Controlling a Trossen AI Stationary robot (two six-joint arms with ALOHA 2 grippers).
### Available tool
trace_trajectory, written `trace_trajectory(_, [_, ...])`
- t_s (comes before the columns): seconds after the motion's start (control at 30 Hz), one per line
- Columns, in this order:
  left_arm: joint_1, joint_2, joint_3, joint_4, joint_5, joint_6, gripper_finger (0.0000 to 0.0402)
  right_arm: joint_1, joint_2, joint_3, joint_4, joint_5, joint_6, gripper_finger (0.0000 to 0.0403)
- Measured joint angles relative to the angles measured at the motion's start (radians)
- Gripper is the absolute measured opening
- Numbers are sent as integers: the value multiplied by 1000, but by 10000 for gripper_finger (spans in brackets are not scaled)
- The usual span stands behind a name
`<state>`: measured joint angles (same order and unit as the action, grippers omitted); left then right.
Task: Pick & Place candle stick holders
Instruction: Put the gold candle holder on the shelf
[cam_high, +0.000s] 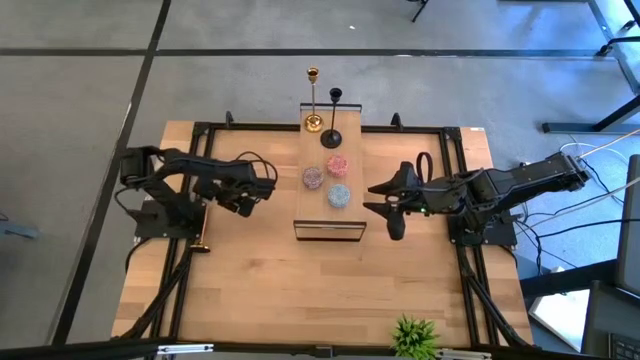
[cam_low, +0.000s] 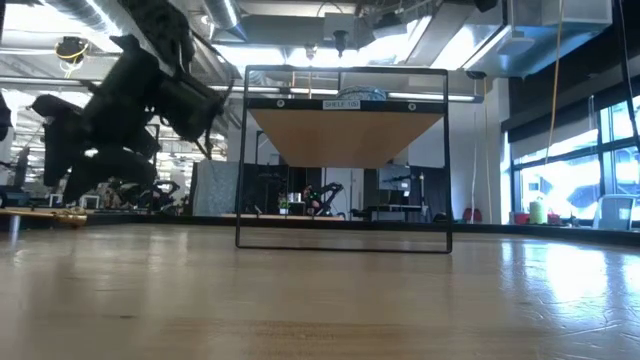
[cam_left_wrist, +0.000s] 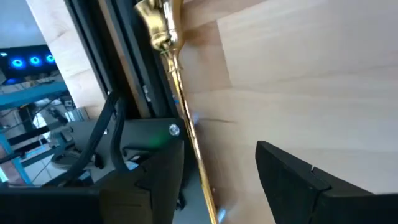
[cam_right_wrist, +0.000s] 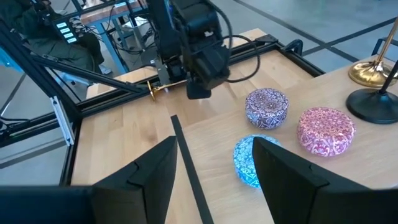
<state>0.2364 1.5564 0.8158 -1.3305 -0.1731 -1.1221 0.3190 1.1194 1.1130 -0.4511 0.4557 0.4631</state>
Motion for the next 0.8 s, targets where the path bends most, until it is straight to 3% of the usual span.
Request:
trace_trajectory(0.27, [121,28,-19,32,-10,66,196,11,0,0,-22,1,5,213])
trace_trajectory(0.47, [214,9,-128,82,72,107,195,11,-14,0,-48,5,20,213])
trace_trajectory(0.8, [275,-44,-133,135,31,149,194,7,-15,1,-62,15,42,213])
